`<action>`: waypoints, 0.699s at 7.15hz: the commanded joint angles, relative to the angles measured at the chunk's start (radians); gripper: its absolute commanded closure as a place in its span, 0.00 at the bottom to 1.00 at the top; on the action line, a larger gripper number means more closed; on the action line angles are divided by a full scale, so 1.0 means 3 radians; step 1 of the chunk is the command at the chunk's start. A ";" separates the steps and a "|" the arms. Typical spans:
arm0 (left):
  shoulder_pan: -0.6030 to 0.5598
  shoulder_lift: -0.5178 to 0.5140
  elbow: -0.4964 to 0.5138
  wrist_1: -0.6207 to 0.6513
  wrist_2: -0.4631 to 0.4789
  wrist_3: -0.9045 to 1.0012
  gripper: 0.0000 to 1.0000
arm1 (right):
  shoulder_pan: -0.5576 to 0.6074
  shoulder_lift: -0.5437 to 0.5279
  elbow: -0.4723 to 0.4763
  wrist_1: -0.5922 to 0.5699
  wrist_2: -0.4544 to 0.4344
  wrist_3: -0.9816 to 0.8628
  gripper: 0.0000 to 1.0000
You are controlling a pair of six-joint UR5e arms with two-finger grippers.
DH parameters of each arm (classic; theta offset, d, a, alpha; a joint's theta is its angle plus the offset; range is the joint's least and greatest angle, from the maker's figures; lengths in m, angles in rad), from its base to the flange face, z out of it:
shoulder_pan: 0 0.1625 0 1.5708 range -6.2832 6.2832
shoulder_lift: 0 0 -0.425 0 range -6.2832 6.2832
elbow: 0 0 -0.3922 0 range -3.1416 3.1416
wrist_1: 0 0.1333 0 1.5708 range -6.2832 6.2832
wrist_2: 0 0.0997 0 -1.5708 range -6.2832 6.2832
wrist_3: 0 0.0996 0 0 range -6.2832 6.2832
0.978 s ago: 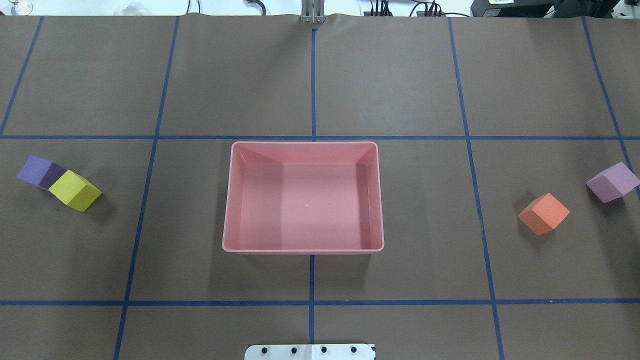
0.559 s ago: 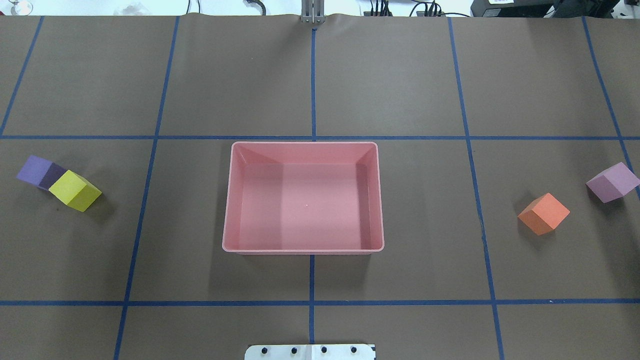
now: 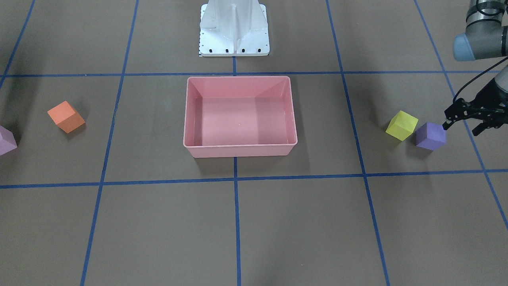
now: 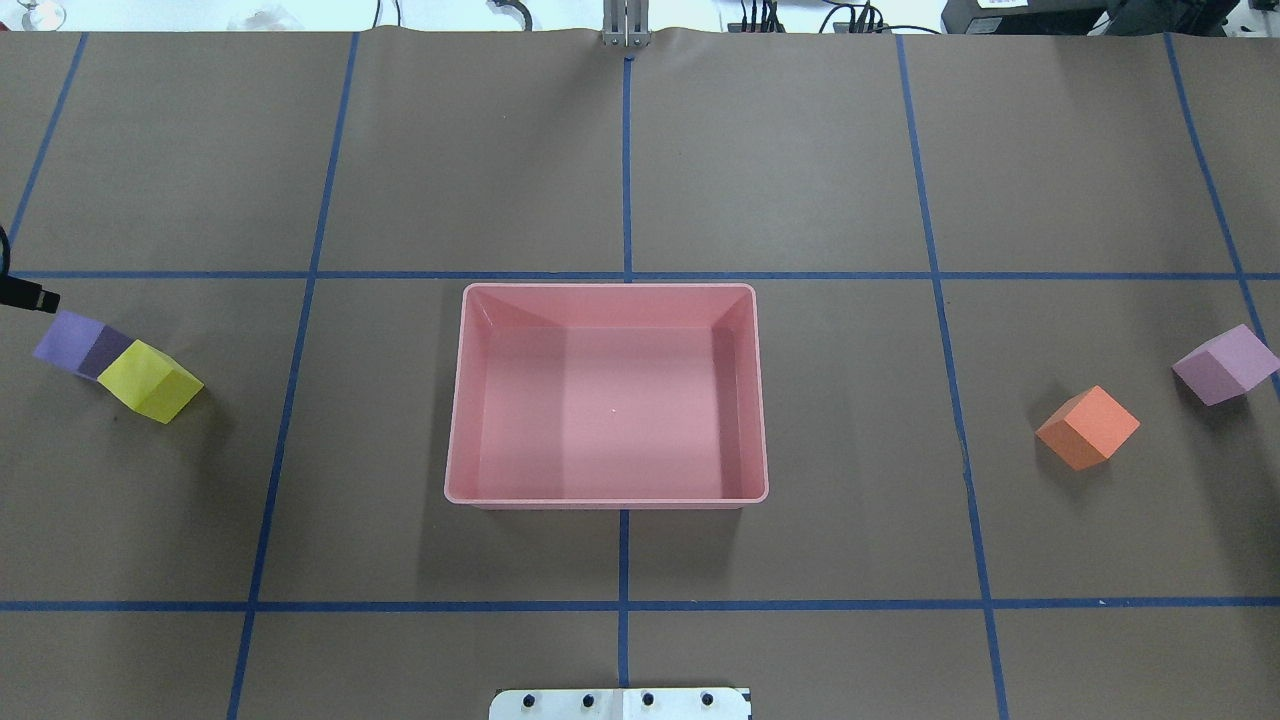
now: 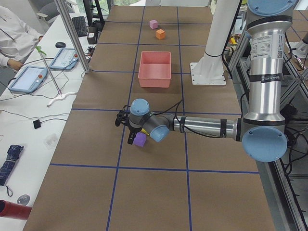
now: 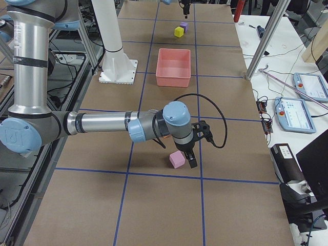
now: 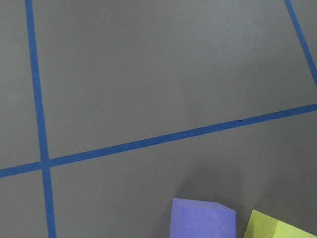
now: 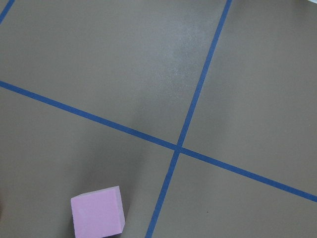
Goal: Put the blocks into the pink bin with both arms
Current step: 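Lower the left gripper onto the purple cube and grasp it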
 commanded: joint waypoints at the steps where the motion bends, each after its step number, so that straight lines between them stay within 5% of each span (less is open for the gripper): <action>1: 0.0265 -0.0060 0.0071 -0.0041 0.0159 -0.0128 0.00 | 0.0000 0.0000 -0.0017 -0.0001 -0.0001 0.0000 0.00; 5: 0.0332 -0.0066 0.0168 -0.0036 0.0169 -0.0098 0.00 | 0.0000 0.0000 -0.0032 -0.0001 -0.0001 0.0000 0.00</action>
